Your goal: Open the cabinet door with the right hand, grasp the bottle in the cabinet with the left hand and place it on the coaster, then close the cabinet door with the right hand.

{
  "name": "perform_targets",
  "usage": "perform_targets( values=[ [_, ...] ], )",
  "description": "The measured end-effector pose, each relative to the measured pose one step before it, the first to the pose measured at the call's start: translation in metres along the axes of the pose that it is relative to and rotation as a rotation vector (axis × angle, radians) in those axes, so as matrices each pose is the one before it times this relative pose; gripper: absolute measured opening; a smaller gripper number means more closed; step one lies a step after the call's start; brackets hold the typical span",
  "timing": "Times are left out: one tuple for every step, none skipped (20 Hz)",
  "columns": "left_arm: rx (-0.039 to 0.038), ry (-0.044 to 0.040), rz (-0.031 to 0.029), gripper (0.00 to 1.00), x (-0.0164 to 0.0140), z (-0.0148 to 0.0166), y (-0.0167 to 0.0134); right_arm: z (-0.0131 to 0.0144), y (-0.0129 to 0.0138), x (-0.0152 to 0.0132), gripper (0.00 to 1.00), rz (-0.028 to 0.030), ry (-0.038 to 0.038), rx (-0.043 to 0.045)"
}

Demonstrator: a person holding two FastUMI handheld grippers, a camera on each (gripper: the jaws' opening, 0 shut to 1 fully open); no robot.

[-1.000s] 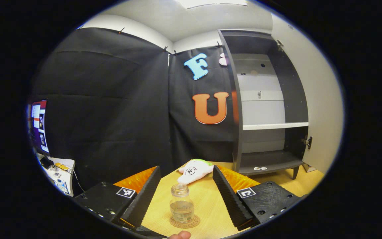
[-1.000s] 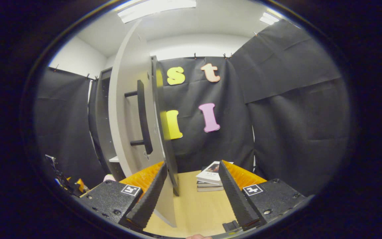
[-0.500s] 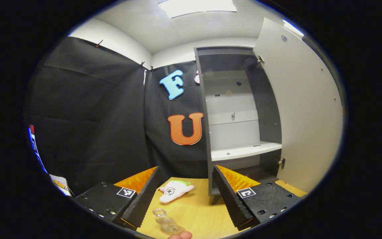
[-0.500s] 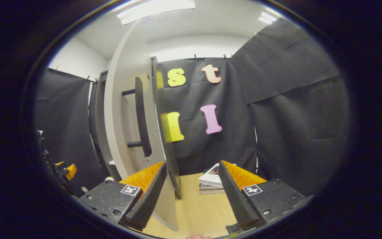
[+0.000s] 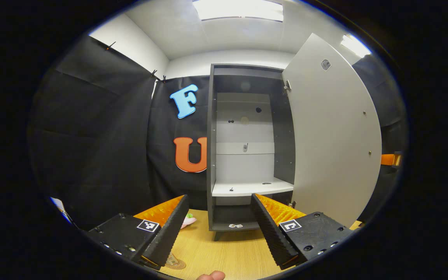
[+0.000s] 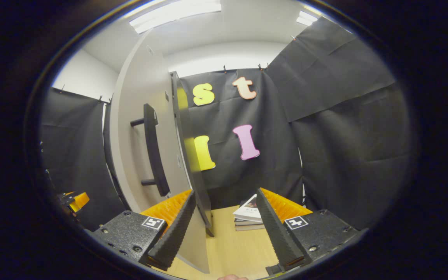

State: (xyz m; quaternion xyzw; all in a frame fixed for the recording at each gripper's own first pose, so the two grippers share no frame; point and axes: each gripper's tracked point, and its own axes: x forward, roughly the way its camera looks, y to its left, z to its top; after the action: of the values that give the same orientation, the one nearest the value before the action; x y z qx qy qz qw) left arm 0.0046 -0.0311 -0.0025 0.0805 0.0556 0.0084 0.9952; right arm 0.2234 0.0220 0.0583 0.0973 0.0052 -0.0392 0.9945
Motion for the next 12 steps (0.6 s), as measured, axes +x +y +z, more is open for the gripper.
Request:
perform_targets(
  values=[
    [0.00388, 0.00341, 0.00072, 0.96, 0.00027, -0.00255, -0.00075, 0.00735, -0.00068, 0.00180, 0.96, 0.00141, -0.00156, 0.00449],
    [0.00060, 0.00690, -0.00117, 0.96, -0.00011, -0.00216, -0.00221, 0.00892, 0.00272, 0.00264, 0.96, 0.00862, 0.00134, 0.00530],
    [-0.00112, 0.00365, 0.00104, 0.96, 0.00085, -0.00237, -0.00118, 0.00692, 0.00328, 0.00464, 0.96, 0.01423, -0.00190, 0.00180],
    [0.00043, 0.00048, -0.00086, 0.97, 0.00058, -0.00103, -0.00111, 0.00658, 0.00471, 0.00435, 0.97, 0.01300, 0.00388, -0.00763],
    [0.00392, -0.00113, 0.00242, 0.99, 0.00038, -0.00332, -0.00027, 0.00279, 0.00276, 0.00475, 0.97, 0.00920, 0.00879, -0.01226],
    [0.00915, -0.00041, 0.00454, 1.00, -0.00101, -0.00192, 0.00033, 0.00278, 0.00505, 0.00375, 0.97, 0.01667, 0.00244, -0.01811],
    [0.00929, 0.00094, 0.00148, 0.96, 0.00029, -0.00325, 0.00020, 0.00429, 0.00992, 0.00309, 0.97, 0.02792, -0.00393, -0.02005],
    [0.00865, 0.00157, 0.00220, 0.96, -0.00089, -0.00206, -0.00049, 0.00183, 0.01264, 0.00272, 0.97, 0.03872, -0.00115, -0.02060],
    [0.00453, 0.00373, 0.00205, 0.96, -0.00061, -0.00265, 0.00025, -0.00246, 0.00721, 0.00074, 0.96, 0.02400, 0.00590, -0.03342],
    [-0.00104, 0.00725, -0.00039, 0.96, 0.00081, -0.00333, -0.00046, 0.00477, 0.00398, 0.00242, 0.93, 0.02056, -0.01846, -0.02698],
    [-0.00333, 0.00351, -0.00319, 0.96, -0.00097, -0.00229, -0.00152, -0.00422, 0.00423, -0.00099, 0.93, 0.01937, 0.01073, -0.02705],
    [-0.00141, 0.00325, 0.00282, 0.96, -0.00105, -0.00096, 0.00072, 0.00309, 0.00704, -0.00083, 0.87, 0.02000, -0.00537, -0.00881]
  ],
)
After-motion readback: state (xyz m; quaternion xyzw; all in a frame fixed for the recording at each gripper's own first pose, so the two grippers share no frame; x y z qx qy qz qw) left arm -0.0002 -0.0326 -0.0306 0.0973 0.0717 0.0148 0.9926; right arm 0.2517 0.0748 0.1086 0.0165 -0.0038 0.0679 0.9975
